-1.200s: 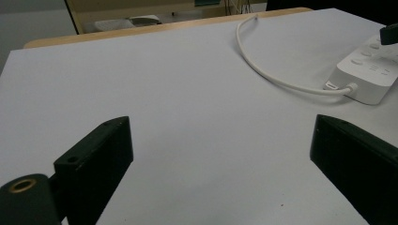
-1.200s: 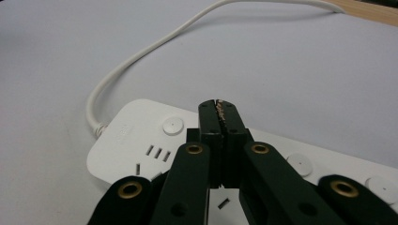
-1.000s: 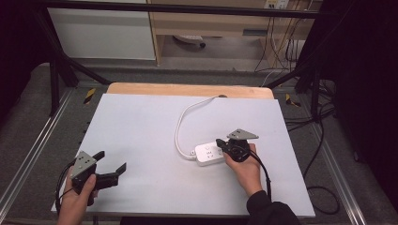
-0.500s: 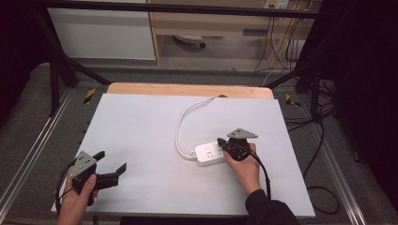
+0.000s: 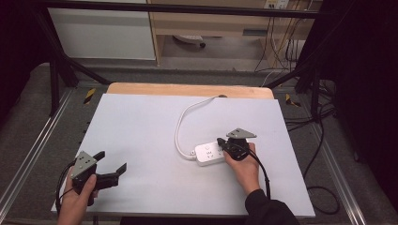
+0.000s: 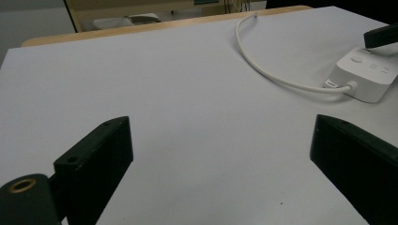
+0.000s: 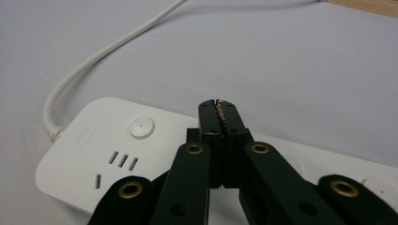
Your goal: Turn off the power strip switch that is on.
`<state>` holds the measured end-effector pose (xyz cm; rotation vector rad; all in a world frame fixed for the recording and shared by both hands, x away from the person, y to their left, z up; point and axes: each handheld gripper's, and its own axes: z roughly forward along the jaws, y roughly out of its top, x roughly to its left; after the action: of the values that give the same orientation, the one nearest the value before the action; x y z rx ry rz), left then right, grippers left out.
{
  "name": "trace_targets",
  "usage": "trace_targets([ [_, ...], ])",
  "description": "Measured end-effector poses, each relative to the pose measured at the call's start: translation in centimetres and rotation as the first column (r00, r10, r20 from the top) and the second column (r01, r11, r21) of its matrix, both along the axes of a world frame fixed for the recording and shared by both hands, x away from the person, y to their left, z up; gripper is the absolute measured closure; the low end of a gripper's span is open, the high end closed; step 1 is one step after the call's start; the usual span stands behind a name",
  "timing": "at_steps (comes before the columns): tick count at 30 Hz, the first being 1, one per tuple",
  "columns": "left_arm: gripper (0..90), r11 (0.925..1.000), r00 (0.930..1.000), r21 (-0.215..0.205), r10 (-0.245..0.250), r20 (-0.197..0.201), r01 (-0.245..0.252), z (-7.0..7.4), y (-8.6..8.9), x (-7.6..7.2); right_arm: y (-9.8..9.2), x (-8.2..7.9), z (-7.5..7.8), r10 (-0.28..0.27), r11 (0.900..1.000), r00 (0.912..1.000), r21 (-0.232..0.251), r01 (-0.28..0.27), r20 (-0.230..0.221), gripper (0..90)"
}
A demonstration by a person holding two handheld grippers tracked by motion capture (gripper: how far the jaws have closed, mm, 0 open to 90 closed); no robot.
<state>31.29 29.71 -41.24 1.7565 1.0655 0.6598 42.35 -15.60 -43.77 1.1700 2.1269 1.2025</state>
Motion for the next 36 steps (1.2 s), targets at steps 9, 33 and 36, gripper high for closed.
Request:
trace_targets([
  [9,6.2,1.0000,1.0000,-0.001,0.000,0.000,0.000,0.01,0.01,-0.01,0.07,0.02,-0.08,-0.002,1.000,1.0000,-0.007,0.002,-0.005,90.0],
  [33,6.2,1.0000,1.0000,0.000,-0.001,0.003,0.001,0.03,-0.06,-0.04,0.21,0.14,-0.34,0.004,1.000,0.9998,-0.014,-0.004,-0.021,90.0],
  [36,6.2,1.0000,1.0000,0.002,-0.003,0.001,0.003,0.02,-0.09,-0.04,0.17,0.19,-0.33,0.000,1.000,0.9995,0.000,0.000,-0.031,90.0],
])
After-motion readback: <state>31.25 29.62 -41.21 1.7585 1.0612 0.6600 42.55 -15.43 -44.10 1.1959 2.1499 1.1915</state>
